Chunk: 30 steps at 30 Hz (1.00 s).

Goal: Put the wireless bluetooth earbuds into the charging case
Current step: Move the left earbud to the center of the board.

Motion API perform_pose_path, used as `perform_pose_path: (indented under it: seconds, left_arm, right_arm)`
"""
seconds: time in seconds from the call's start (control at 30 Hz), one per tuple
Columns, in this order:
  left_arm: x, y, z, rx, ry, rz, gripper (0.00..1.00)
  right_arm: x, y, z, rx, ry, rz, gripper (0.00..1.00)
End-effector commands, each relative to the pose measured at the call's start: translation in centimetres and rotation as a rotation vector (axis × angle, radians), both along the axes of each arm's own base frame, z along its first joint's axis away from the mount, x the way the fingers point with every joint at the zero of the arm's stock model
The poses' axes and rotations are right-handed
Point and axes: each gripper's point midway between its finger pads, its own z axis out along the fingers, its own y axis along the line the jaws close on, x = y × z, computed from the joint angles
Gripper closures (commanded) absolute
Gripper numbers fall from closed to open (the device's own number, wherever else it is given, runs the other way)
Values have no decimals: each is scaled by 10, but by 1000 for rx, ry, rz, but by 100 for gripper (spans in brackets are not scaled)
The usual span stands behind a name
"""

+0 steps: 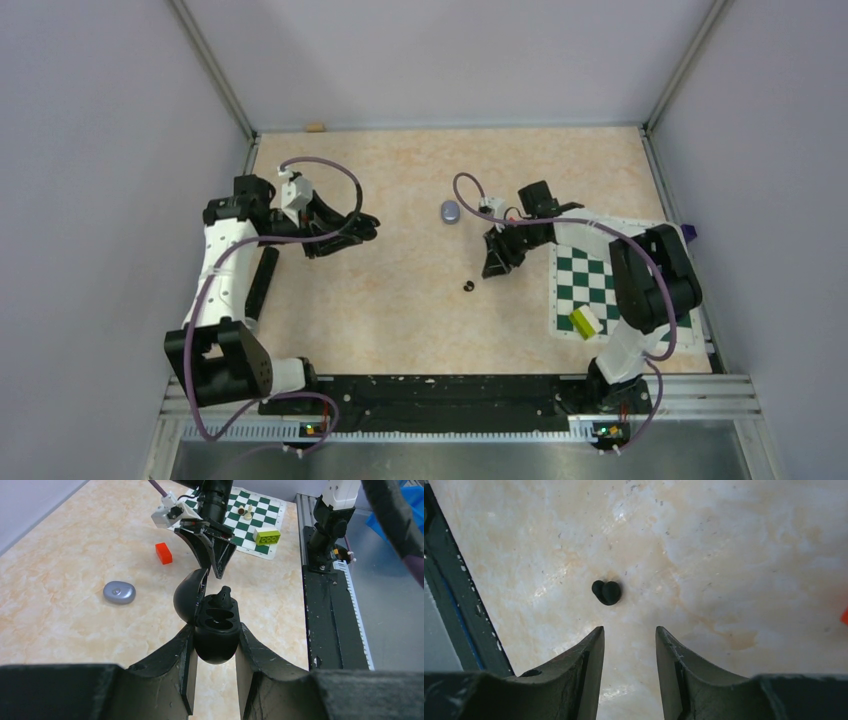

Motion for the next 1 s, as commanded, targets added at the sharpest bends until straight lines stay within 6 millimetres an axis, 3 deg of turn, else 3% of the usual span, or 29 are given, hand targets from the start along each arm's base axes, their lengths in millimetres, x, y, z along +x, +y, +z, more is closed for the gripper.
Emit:
perform_pose_path:
  seconds: [0.0,0.37,0.57,0.97]
  left_arm:
    - [-1,-1,16,-27,-26,-9,100]
    - [13,-12,-1,104,139,-25,100]
    - [42,-18,-11,180,73,126,100]
    - [43,-16,-10,183,62,160,100]
  right_arm:
    - [-15,11,-2,64,85,12,59]
    - [-26,14,-22,-1,59,66,60]
    - [-29,14,-33,-19,96,46,60]
    - [-22,33,-43,-94,22,37,61]
